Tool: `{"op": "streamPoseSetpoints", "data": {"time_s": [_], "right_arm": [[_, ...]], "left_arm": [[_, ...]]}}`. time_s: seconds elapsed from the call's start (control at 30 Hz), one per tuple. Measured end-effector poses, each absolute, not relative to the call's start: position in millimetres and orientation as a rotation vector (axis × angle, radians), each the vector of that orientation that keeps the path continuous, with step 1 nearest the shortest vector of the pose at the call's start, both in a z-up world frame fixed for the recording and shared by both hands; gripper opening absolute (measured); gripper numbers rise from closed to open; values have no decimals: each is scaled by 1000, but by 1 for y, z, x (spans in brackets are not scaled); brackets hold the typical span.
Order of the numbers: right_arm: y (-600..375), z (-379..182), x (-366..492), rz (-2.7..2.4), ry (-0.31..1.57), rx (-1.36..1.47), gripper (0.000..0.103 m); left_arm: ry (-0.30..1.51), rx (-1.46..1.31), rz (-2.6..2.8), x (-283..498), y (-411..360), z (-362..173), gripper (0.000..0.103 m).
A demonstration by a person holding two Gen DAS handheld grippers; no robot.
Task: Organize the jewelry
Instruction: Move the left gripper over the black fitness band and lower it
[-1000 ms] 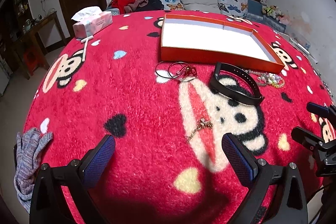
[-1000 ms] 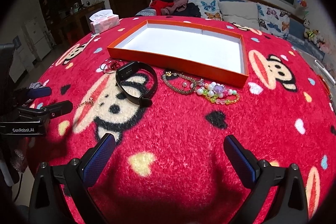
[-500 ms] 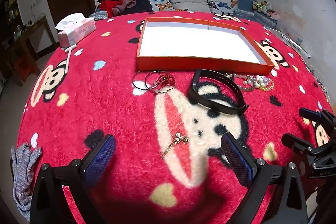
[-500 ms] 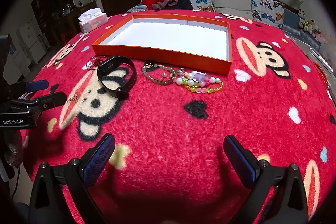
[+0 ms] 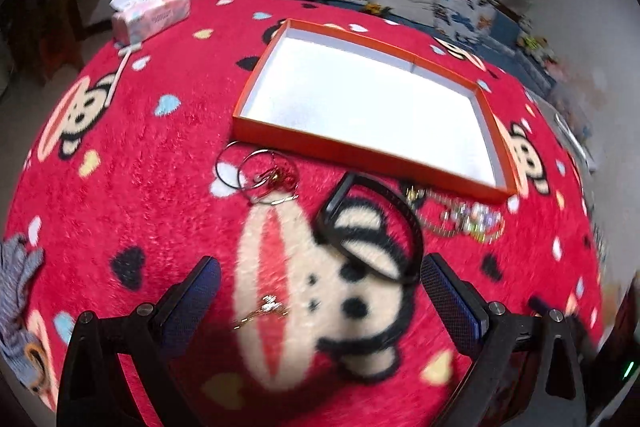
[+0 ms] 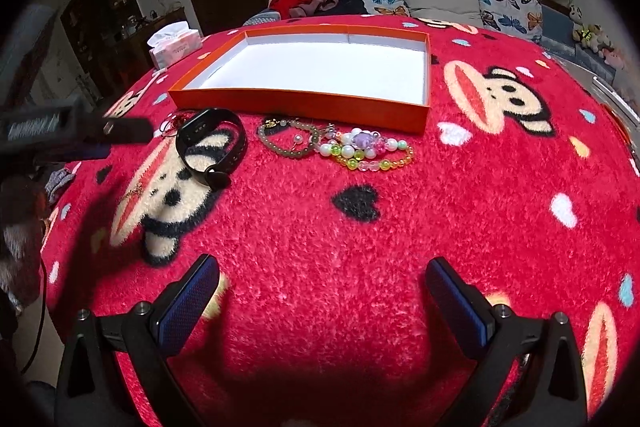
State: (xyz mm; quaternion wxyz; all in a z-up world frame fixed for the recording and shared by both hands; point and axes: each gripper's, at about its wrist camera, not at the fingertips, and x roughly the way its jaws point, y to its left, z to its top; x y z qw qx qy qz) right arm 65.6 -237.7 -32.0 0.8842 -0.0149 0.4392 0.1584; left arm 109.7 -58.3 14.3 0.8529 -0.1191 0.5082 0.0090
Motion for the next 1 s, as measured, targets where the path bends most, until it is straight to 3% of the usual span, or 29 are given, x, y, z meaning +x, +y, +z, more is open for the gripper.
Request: {"op": "streamPoseSetpoints", "data": {"time_s": [0.37,0.63,1.0], "right_arm": [[-255,-34,64,346,903,7,103],[-263,-35,70,364,901,24,103],[-268,-36,79,385,903,15,103]], "left_arm": [[1187,-482,209,170,-63,2,103],[1255,-500,309,192,-62,-25,103],[1295,-402,404,204,-67,-42,95]]}}
